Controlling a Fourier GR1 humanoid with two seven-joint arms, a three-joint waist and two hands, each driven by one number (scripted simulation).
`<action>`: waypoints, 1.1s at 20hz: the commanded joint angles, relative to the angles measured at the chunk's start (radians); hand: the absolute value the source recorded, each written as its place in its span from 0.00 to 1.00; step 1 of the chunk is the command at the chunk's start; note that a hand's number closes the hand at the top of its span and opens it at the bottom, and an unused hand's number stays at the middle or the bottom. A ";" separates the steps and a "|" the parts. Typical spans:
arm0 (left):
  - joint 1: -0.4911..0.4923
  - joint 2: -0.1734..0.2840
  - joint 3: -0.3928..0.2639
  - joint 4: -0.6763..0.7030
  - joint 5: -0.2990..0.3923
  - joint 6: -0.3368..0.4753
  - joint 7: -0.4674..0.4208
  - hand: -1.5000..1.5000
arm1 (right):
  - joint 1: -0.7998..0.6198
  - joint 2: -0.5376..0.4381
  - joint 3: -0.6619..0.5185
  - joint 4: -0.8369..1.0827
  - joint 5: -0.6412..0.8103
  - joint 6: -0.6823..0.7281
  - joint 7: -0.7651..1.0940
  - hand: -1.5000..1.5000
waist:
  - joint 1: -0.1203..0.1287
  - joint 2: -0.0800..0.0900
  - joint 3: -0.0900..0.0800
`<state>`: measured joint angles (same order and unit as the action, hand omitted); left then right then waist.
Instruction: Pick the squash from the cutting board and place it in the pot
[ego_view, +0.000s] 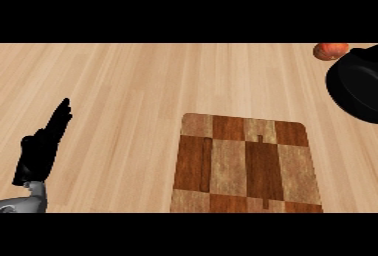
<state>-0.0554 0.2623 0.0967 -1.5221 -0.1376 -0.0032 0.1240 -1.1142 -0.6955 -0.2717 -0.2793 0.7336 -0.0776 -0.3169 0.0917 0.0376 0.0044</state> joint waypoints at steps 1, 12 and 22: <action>0.005 -0.019 0.006 0.039 -0.007 0.020 -0.050 0.50 | -0.019 0.008 -0.042 0.065 -0.038 0.034 -0.055 0.00 | -0.006 0.000 -0.001; 0.007 -0.005 0.010 -0.009 -0.003 0.009 0.008 0.50 | -0.074 -0.012 -0.294 0.071 -0.287 0.054 -0.204 0.00 | -0.017 -0.008 0.001; 0.021 -0.023 0.010 -0.045 -0.005 0.021 0.040 0.50 | -0.014 -0.105 -0.357 0.131 -0.364 0.304 -0.207 0.00 | -0.039 -0.015 -0.001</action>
<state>-0.0317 0.2499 0.1086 -1.5535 -0.1369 0.0061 0.1431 -1.1520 -0.7765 -0.6091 -0.1616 0.3963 0.1398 -0.5126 0.0613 0.0252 0.0040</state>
